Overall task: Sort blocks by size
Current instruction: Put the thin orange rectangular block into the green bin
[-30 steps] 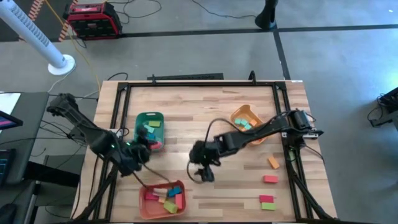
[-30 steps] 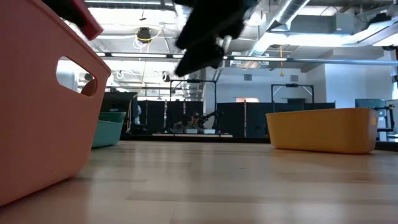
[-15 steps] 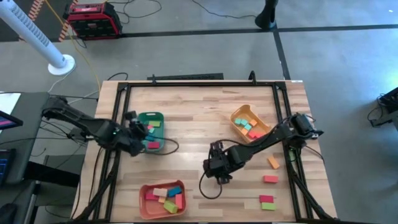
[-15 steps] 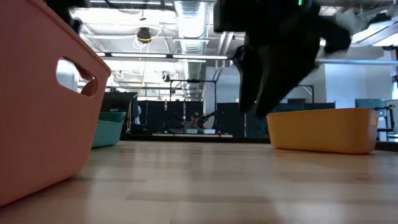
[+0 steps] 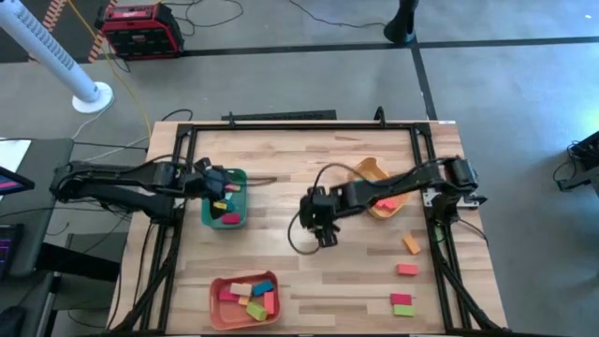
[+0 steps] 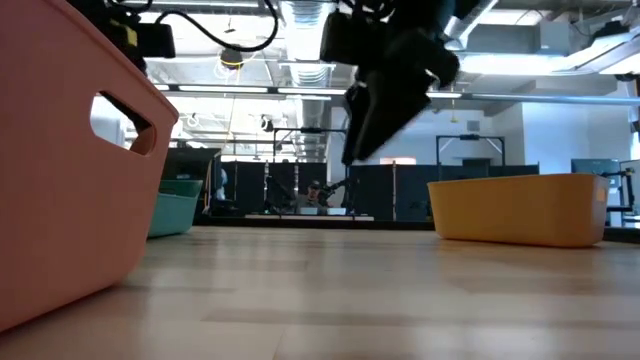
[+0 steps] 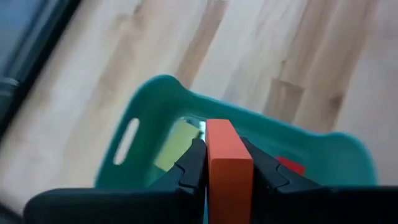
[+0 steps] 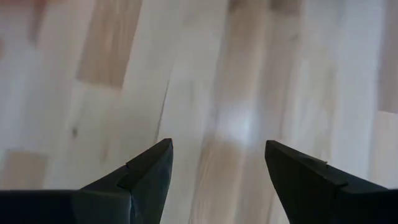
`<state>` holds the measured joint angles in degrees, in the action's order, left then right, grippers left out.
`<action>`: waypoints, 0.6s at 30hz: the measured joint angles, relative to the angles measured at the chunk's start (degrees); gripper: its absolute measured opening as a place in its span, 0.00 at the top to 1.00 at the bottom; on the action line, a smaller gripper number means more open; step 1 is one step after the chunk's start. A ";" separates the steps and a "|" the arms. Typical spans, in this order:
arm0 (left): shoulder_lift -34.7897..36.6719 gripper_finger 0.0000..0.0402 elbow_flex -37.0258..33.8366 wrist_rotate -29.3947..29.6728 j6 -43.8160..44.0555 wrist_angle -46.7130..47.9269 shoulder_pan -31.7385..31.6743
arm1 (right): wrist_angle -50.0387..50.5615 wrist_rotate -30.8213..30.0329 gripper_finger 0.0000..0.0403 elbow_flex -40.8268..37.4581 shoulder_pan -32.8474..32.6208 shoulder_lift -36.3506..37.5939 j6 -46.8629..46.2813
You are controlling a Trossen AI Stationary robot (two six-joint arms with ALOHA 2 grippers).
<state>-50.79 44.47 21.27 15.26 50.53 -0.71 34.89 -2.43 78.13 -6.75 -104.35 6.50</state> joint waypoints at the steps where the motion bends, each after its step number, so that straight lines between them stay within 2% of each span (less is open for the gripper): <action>1: 0.36 0.85 0.00 -1.95 0.60 -0.26 -1.11 | -0.32 1.00 0.29 -0.02 0.64 0.96 -1.08; 10: 2.00 0.85 0.00 -15.50 6.50 -0.35 -9.63 | -4.38 3.01 0.29 0.00 0.91 10.29 -13.01; 18: 1.95 0.84 -3.91 -24.02 13.96 -1.47 -14.27 | -0.27 3.01 0.29 0.00 -0.34 13.81 -23.84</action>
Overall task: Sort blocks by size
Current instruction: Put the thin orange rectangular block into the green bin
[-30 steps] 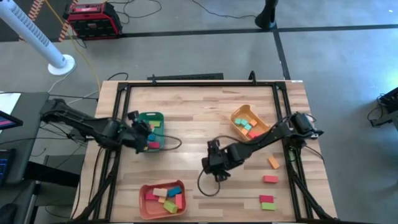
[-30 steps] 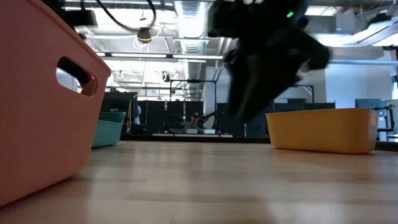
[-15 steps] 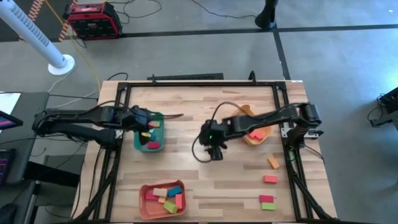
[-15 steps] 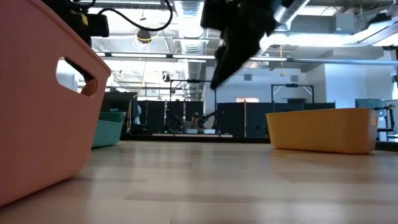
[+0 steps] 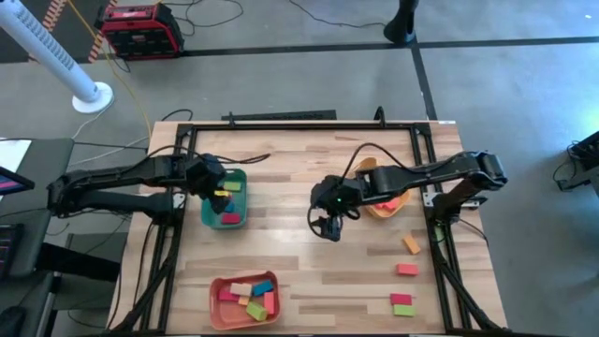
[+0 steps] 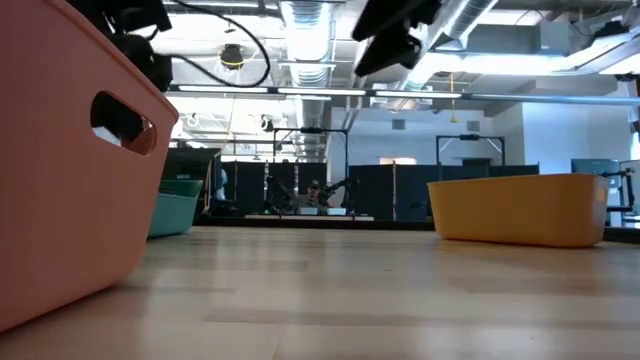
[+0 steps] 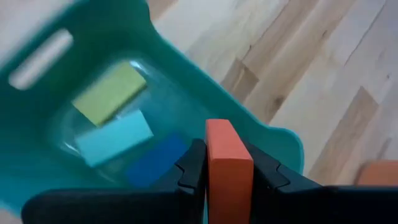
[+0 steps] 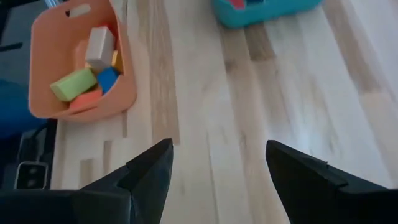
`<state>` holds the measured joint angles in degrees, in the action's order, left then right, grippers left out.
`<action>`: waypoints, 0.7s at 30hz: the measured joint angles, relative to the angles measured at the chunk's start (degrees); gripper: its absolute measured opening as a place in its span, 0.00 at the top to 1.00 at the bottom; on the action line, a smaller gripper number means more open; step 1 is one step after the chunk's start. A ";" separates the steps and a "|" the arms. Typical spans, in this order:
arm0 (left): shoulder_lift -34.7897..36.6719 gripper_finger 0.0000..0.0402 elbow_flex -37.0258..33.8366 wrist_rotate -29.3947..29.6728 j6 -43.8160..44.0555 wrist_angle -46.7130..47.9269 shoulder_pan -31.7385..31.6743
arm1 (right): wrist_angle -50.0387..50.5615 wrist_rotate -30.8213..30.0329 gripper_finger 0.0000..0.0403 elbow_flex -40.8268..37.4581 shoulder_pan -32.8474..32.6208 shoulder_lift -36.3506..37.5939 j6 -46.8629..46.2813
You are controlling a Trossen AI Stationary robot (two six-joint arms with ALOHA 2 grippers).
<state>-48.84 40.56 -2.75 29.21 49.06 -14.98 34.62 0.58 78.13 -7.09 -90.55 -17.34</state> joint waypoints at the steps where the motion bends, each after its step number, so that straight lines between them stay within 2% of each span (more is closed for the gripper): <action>1: 0.00 0.84 -0.71 -1.05 0.92 -0.38 -0.31 | 1.08 0.00 0.29 0.00 -0.46 0.24 -0.96; 8: 0.00 0.84 -4.57 -1.92 5.59 -0.55 -0.77 | 6.55 -0.14 0.29 0.00 -5.05 0.40 -7.03; 15: 0.00 0.83 -7.43 -1.37 6.14 -1.46 -0.77 | 8.56 -0.53 0.29 0.00 -9.39 0.40 -14.84; 21: 0.00 0.77 -8.00 1.23 5.24 -2.30 -0.75 | 12.47 -0.64 0.29 0.00 -13.30 0.40 -21.94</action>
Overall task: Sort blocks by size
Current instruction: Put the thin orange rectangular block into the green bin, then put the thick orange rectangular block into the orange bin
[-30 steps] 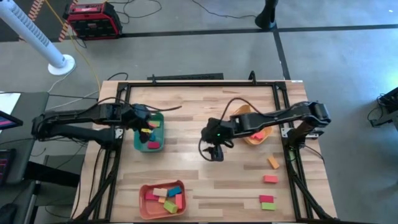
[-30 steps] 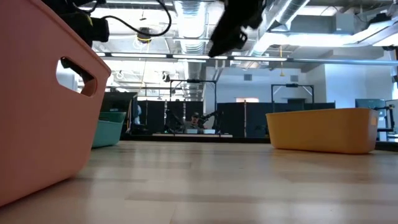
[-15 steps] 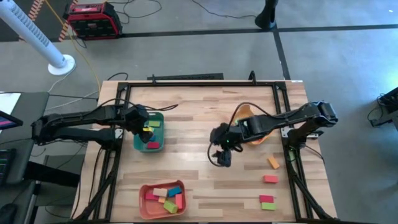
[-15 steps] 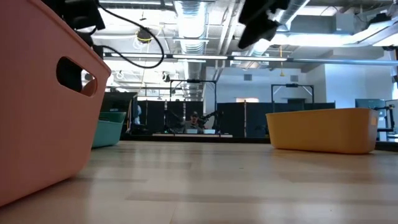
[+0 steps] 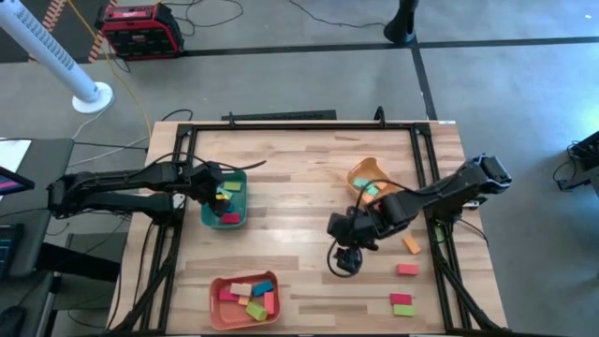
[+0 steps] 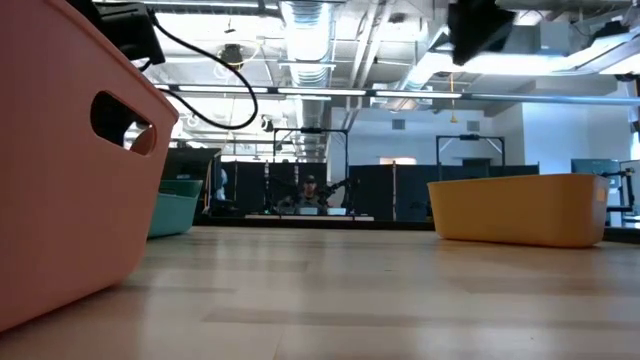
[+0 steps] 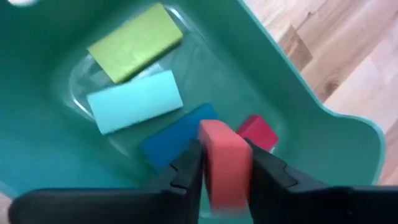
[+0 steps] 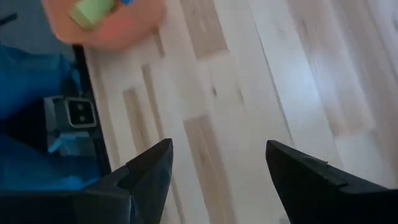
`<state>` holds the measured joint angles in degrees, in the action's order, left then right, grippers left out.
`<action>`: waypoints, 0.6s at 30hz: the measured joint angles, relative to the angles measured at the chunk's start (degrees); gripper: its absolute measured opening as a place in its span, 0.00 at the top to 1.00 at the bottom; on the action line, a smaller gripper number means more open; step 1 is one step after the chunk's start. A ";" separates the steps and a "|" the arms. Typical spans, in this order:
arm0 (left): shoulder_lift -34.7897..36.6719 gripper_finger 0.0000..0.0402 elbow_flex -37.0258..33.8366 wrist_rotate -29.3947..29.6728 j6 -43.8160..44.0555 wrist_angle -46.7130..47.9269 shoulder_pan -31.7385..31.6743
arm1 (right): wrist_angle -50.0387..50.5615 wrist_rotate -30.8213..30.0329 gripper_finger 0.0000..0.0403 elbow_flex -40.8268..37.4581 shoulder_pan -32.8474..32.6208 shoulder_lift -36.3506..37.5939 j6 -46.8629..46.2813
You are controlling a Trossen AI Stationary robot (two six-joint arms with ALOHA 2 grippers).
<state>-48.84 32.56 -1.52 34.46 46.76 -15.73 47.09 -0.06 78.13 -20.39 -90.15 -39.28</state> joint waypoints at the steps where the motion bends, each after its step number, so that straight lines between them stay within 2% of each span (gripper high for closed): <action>1: 0.00 0.74 0.00 0.42 -0.27 -0.15 0.00 | 1.13 -0.06 0.29 0.00 -0.79 0.00 -1.33; 7: 0.00 0.58 0.00 1.86 -1.45 -1.79 0.00 | 9.72 -0.42 0.29 0.00 -5.76 0.00 -8.66; 10: 0.13 0.51 0.00 1.88 -3.17 -4.94 0.24 | 13.58 -3.21 0.29 0.00 -8.09 0.00 -12.31; 18: 0.26 0.47 0.00 4.77 -9.32 -15.33 3.20 | 27.61 -7.53 0.29 0.00 -12.24 -0.02 -22.55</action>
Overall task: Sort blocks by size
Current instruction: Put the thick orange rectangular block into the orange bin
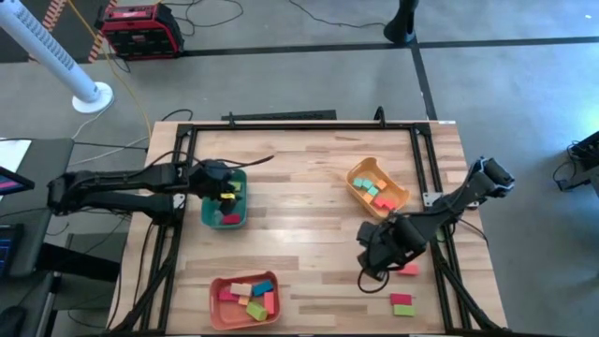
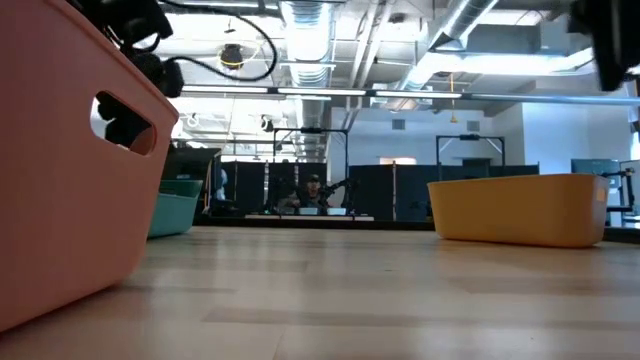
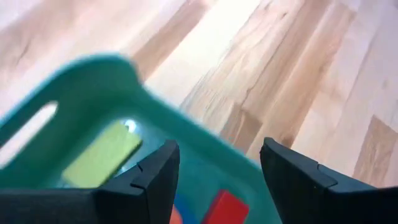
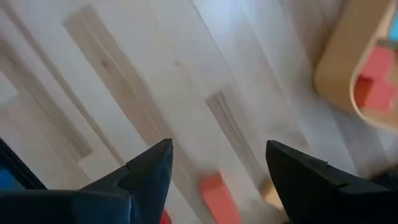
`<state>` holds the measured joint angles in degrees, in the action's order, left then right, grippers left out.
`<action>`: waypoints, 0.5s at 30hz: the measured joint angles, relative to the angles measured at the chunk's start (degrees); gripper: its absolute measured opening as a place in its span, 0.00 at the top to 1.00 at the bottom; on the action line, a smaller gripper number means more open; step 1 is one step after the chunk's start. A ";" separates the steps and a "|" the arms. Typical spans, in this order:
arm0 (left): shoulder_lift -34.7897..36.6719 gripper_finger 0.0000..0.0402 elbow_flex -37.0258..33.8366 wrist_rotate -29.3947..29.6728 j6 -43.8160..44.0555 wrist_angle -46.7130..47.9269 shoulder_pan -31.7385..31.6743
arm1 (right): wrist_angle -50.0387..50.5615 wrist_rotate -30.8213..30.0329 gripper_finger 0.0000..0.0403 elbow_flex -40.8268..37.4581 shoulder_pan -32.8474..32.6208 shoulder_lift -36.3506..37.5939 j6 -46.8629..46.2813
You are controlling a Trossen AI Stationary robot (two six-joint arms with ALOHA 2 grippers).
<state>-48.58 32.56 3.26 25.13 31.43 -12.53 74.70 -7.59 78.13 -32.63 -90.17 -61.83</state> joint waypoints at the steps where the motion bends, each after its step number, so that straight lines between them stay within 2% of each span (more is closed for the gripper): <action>1: 0.00 0.47 0.00 0.48 -0.76 -0.72 0.48 | 1.07 -0.02 0.29 0.00 -0.56 0.00 -1.02; 9: -0.26 0.47 0.00 2.52 -4.16 -6.23 2.37 | 3.32 -0.05 0.29 0.00 -5.24 0.00 -7.43; 15: -0.26 0.47 0.00 2.50 -5.67 -9.75 2.35 | 4.49 -0.16 0.29 -0.01 -11.69 -0.02 -14.35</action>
<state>-48.84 32.56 5.76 19.46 21.68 -10.17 79.18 -7.75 78.12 -44.32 -90.19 -76.18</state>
